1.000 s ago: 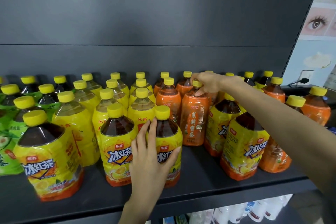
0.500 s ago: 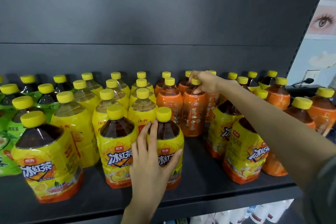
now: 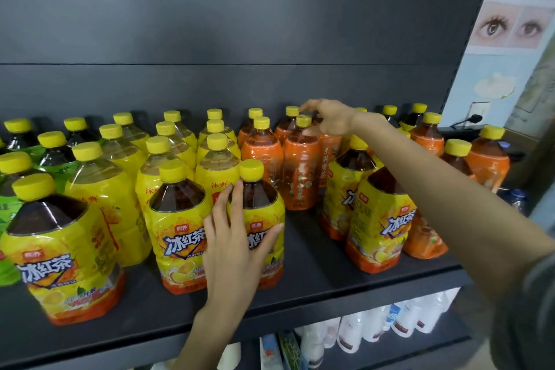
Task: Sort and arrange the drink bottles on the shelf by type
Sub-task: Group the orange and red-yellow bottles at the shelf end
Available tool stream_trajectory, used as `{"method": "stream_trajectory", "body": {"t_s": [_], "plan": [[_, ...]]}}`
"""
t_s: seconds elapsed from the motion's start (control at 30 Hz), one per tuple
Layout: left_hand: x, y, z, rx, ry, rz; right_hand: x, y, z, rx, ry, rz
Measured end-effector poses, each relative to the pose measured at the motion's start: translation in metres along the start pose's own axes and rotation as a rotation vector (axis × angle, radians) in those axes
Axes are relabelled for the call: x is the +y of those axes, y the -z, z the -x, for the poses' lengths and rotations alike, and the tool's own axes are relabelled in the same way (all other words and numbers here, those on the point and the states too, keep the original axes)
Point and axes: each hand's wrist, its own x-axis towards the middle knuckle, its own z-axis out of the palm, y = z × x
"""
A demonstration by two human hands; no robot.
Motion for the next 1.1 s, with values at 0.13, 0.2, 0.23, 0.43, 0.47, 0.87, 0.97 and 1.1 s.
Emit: {"method": "stream_trajectory", "body": {"t_s": [0.13, 0.2, 0.23, 0.43, 0.47, 0.87, 0.97, 1.1], "plan": [[0.000, -0.005, -0.002, -0.001, -0.013, 0.011, -0.001, 0.020, 0.060, 0.182, 0.016, -0.033], [0.000, -0.007, -0.003, -0.017, -0.012, 0.022, 0.007, 0.019, 0.093, 0.291, 0.008, -0.103], [0.001, -0.009, -0.004, -0.019, -0.012, 0.031, 0.012, 0.015, 0.109, 0.365, 0.002, -0.148], [0.010, -0.017, 0.001, 0.108, -0.089, 0.033, 0.028, -0.047, 0.182, 0.673, -0.161, -0.492], [0.017, -0.017, 0.003, 0.154, -0.154, 0.009, 0.029, -0.057, 0.187, 0.663, -0.188, -0.530], [0.100, -0.064, 0.008, -0.254, -0.258, 0.343, 0.048, -0.085, 0.190, 0.567, -0.177, -0.597], [0.105, -0.066, 0.007, -0.283, -0.175, 0.337, 0.045, -0.082, 0.187, 0.463, -0.035, -0.688], [0.101, -0.056, 0.011, -0.227, -0.039, 0.335, 0.045, -0.076, 0.183, 0.264, 0.101, -0.867]]}}
